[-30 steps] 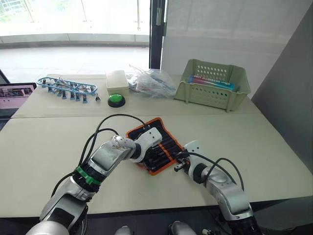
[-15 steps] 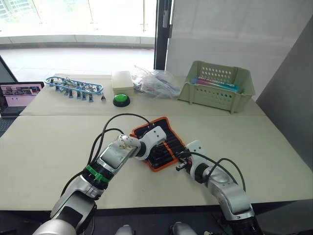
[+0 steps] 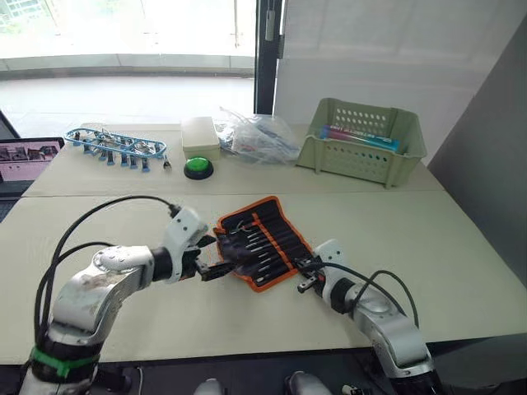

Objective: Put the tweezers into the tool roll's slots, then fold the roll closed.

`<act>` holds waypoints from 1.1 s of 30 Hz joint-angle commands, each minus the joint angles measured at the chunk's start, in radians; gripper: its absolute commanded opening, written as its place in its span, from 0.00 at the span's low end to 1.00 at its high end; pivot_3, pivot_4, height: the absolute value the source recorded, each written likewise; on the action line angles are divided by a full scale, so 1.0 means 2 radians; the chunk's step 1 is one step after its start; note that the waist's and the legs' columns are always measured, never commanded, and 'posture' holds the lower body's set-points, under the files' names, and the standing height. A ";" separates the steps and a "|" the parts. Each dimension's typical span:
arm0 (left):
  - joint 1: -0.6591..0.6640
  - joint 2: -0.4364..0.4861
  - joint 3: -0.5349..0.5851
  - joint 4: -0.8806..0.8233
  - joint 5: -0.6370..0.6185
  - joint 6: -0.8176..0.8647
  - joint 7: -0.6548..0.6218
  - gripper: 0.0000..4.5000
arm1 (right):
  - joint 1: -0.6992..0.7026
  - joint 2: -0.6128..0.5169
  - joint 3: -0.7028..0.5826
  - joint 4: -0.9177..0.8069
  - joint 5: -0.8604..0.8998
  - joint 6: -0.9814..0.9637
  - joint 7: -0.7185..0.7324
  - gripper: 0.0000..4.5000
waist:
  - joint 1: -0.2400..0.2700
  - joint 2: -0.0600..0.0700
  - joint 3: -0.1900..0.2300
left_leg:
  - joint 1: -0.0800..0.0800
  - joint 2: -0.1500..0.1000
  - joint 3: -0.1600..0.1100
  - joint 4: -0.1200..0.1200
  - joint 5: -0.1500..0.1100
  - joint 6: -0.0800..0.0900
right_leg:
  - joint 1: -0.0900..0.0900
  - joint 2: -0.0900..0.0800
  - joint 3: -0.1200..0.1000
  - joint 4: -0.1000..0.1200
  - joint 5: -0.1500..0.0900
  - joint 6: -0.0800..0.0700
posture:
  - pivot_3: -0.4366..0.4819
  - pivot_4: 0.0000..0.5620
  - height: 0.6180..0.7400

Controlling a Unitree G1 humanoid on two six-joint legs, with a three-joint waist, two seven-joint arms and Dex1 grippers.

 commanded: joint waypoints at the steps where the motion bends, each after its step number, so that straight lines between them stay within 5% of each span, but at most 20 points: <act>1: 0.060 -0.003 0.074 -0.015 -0.011 -0.084 -0.015 0.99 | 0.022 -0.002 -0.022 -0.072 0.027 -0.038 0.014 0.00 | 0.001 0.000 0.001 | -0.001 0.000 0.000 0.000 0.000 0.000 | 0.000 0.000 0.000 0.000 0.000 0.000 | 0.48 0.27 1.00; 9: 0.209 -0.027 0.159 -0.009 -0.066 -0.172 -0.068 1.00 | 0.067 -0.048 -0.026 -0.191 0.067 -0.042 0.054 0.57 | 0.001 0.001 0.001 | -0.003 0.000 0.001 0.001 0.000 0.000 | -0.003 -0.002 -0.001 0.000 -0.001 -0.001 | 0.48 0.27 1.00; 15: 0.255 -0.029 0.173 0.008 -0.075 -0.216 -0.087 1.00 | 0.043 -0.067 0.069 -0.183 0.001 -0.053 0.047 1.00 | -0.001 0.001 0.001 | -0.002 0.000 0.001 0.001 0.000 0.000 | -0.003 -0.001 -0.001 0.001 -0.002 -0.004 | 0.48 0.27 1.00; 25: 0.264 -0.018 0.167 -0.004 -0.085 -0.223 -0.080 1.00 | -0.028 -0.003 0.220 -0.036 -0.180 -0.138 -0.035 1.00 | -0.002 0.000 0.001 | -0.003 0.001 0.003 0.001 0.000 0.000 | -0.005 -0.001 -0.001 0.002 -0.001 -0.006 | 0.48 0.27 1.00; 33: 0.250 -0.002 0.165 -0.010 -0.094 -0.220 -0.073 1.00 | -0.058 0.040 0.223 0.045 -0.253 -0.172 -0.099 0.94 | -0.003 0.000 0.001 | -0.004 0.001 0.003 0.002 0.000 0.000 | -0.006 -0.001 -0.001 0.002 0.002 -0.004 | 0.48 0.27 1.00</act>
